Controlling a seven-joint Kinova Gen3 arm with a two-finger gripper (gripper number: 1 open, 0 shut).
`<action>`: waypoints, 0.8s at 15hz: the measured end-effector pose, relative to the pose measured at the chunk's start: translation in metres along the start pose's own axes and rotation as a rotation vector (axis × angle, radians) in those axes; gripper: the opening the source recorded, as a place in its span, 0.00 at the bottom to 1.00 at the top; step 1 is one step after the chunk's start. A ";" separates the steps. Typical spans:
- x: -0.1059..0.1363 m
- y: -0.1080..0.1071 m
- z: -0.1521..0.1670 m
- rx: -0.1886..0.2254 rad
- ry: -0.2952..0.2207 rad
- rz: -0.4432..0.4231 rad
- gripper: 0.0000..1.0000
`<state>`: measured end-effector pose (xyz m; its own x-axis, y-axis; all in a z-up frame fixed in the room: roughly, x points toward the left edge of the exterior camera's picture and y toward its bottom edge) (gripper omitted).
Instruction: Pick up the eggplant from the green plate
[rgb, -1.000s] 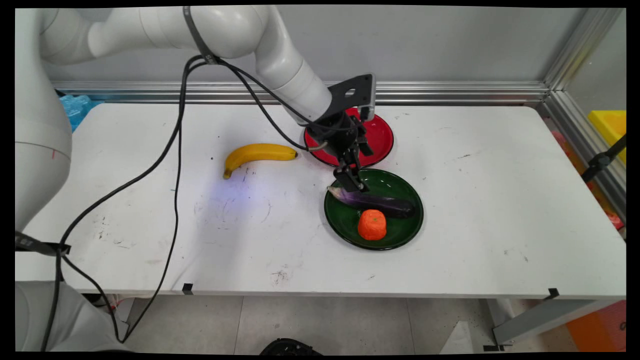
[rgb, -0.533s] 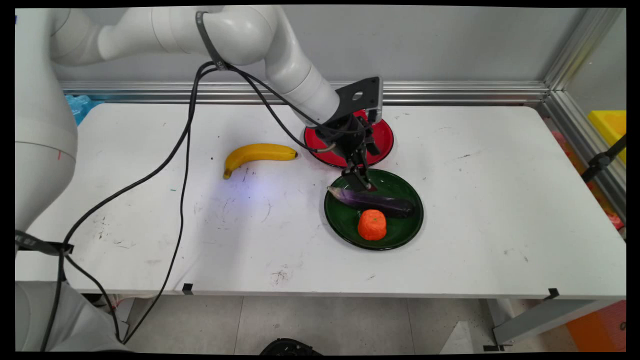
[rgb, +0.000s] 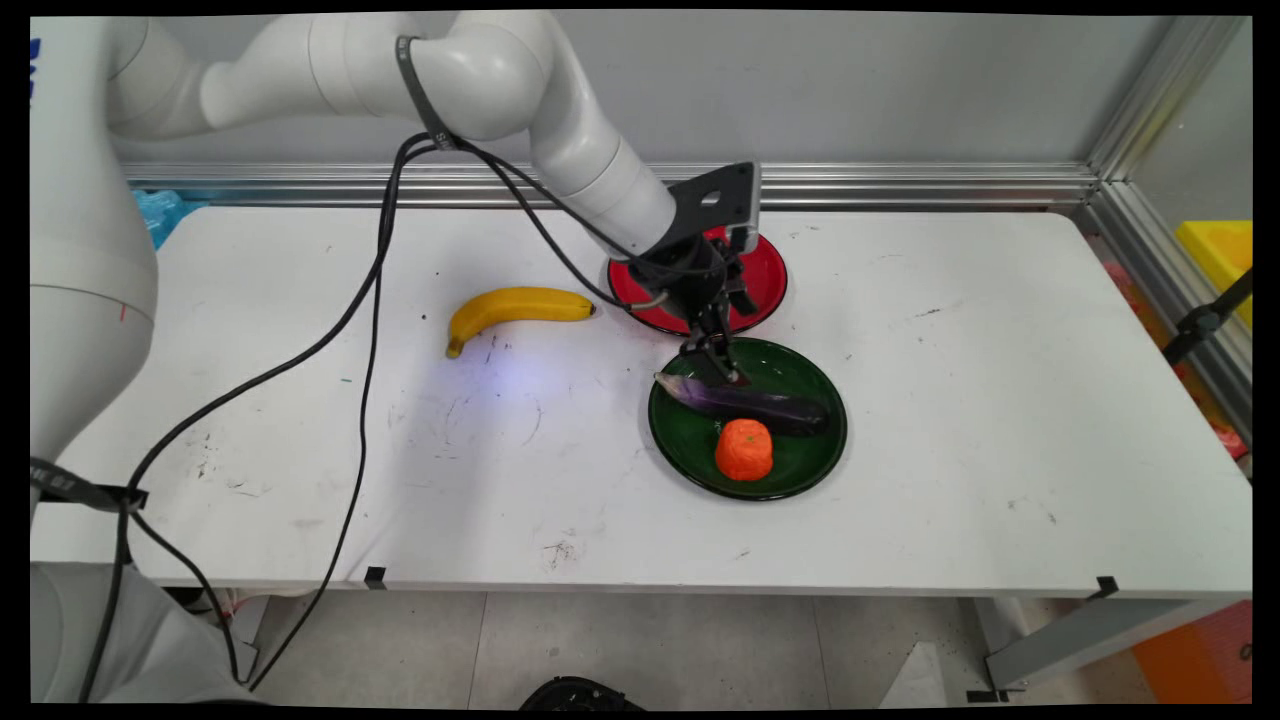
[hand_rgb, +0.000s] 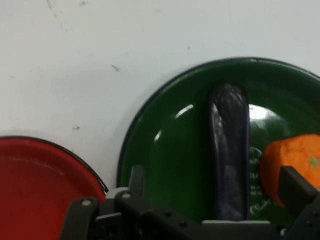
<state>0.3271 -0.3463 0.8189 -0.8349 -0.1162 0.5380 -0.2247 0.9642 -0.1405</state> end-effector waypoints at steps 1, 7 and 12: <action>-0.004 0.001 0.001 -0.007 -0.004 0.001 1.00; -0.022 0.005 0.007 -0.042 -0.016 0.009 1.00; -0.034 0.008 0.015 -0.057 -0.021 0.010 1.00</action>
<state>0.3459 -0.3383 0.7873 -0.8474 -0.1108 0.5193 -0.1878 0.9773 -0.0980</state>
